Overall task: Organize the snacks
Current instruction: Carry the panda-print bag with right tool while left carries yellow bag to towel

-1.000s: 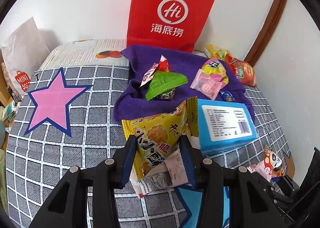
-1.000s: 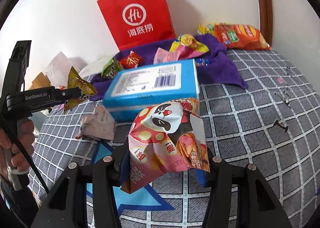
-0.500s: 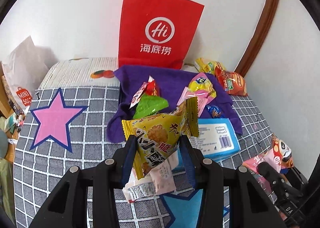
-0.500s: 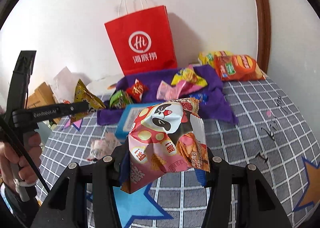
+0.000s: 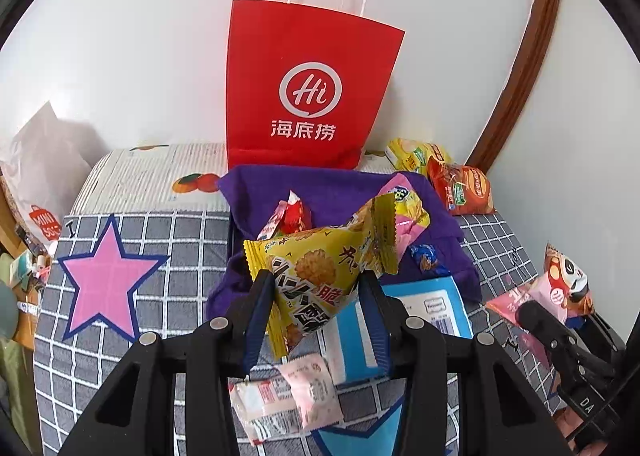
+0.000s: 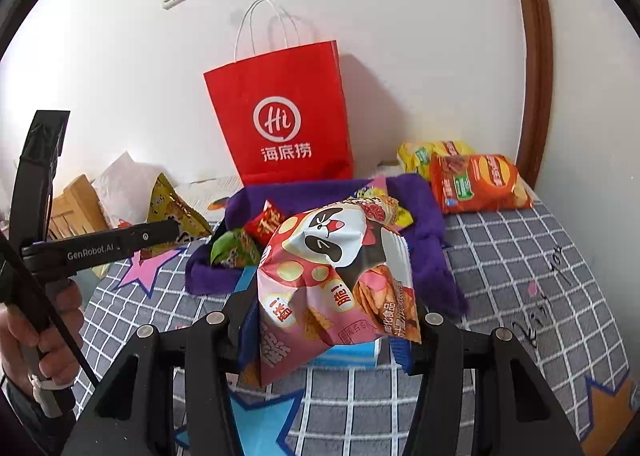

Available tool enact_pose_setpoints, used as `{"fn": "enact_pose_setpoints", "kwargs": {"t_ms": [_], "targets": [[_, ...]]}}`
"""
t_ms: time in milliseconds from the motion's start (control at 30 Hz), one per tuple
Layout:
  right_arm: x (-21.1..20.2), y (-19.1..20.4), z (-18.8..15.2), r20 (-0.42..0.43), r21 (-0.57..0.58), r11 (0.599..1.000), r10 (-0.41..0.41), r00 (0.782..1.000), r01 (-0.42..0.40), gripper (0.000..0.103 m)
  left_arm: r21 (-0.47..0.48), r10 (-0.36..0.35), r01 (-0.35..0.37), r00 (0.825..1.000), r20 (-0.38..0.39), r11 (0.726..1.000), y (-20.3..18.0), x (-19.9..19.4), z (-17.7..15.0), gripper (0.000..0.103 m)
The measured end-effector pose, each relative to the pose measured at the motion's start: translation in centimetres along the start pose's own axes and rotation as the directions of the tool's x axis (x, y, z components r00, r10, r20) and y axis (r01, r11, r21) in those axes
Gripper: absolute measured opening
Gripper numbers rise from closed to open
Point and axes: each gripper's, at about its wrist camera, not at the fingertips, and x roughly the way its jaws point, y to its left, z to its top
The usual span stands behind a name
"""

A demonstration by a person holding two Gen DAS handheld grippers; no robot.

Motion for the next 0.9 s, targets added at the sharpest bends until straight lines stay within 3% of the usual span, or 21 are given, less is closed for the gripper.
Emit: {"fn": "enact_pose_setpoints", "kwargs": {"t_ms": [500,900], "targets": [[4.1,-0.9,5.4,-0.009,-0.018,1.0,-0.008,1.0,0.008,0.053,0.002,0.016,-0.016,1.0,0.015,1.0,0.4,2.3,4.2,0.042],[8.9,0.8,11.2,-0.004,-0.032,0.999,0.029,1.0,-0.029,0.053,-0.014,0.029,-0.029,0.999,0.012,0.999,1.3,6.0,7.7,0.042]]}}
